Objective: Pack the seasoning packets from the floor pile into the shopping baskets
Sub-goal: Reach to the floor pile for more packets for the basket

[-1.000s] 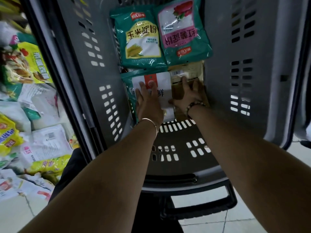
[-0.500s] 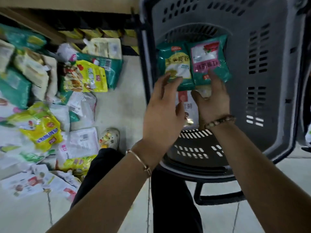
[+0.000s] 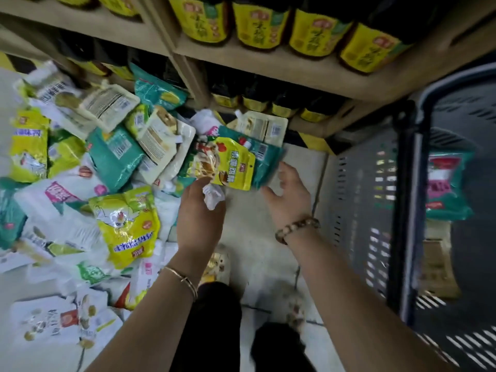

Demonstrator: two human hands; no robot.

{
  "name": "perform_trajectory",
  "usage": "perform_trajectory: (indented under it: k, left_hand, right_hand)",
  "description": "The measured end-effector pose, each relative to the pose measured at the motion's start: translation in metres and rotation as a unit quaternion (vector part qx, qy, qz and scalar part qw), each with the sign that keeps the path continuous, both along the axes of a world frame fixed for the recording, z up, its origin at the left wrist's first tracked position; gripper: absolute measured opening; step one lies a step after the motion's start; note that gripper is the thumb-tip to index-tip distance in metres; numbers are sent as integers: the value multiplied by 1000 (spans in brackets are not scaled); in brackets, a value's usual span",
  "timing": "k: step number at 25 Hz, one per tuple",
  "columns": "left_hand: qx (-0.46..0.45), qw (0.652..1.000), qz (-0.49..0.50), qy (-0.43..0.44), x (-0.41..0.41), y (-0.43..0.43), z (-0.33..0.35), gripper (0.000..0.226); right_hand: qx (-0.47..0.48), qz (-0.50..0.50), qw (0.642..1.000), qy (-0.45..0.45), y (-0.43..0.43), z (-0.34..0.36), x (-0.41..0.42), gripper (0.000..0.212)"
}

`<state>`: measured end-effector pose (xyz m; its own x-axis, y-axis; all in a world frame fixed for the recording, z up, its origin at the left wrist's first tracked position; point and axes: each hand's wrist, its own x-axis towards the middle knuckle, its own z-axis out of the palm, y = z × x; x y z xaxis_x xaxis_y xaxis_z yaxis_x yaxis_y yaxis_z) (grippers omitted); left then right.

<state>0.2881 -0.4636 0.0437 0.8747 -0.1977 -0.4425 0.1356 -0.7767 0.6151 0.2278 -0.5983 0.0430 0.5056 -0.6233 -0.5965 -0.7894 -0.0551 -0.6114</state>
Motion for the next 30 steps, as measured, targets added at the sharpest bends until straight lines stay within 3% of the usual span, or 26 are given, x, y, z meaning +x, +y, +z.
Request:
perform_trajectory:
  k: [2, 6, 9, 12, 14, 16, 18, 21, 24, 26, 30]
  left_hand:
    - [-17, 1000, 5, -10, 9, 15, -36, 21]
    - [-30, 998, 24, -43, 22, 41, -119, 24]
    - [-70, 995, 56, -31, 26, 46, -172, 24]
    - [-92, 994, 30, -54, 7, 31, -206, 33]
    - [-118, 991, 11, -55, 1, 30, -217, 37]
    - [-131, 990, 28, -43, 9, 37, -220, 36]
    - [-162, 984, 67, -40, 29, 51, -216, 35]
    - [-220, 967, 115, -56, 55, 65, -203, 29]
    - [-291, 948, 126, -32, 61, 77, -191, 32]
    - [-301, 948, 99, -18, 58, 86, -189, 39]
    - [-336, 941, 42, 24, 42, 94, -190, 72]
  right_hand:
    - [32, -28, 999, 35, 7, -58, 19, 58]
    - [68, -24, 991, 116, 15, -164, 38, 68]
    - [53, -95, 986, 125, 26, -222, 46, 73]
    - [85, -255, 957, 107, 36, -265, 55, 85]
    - [127, -279, 948, 87, 43, -276, 60, 76]
    - [83, -184, 976, 85, 43, -269, 63, 52]
    - [-10, -175, 984, -37, 39, -256, 62, 22]
    - [11, -227, 947, -225, 35, -231, 62, 41]
    - [73, -218, 920, -318, 20, -201, 63, 27]
    - [37, -173, 915, -364, 8, -181, 62, 21]
    - [62, -107, 907, -404, 15, -159, 57, 27]
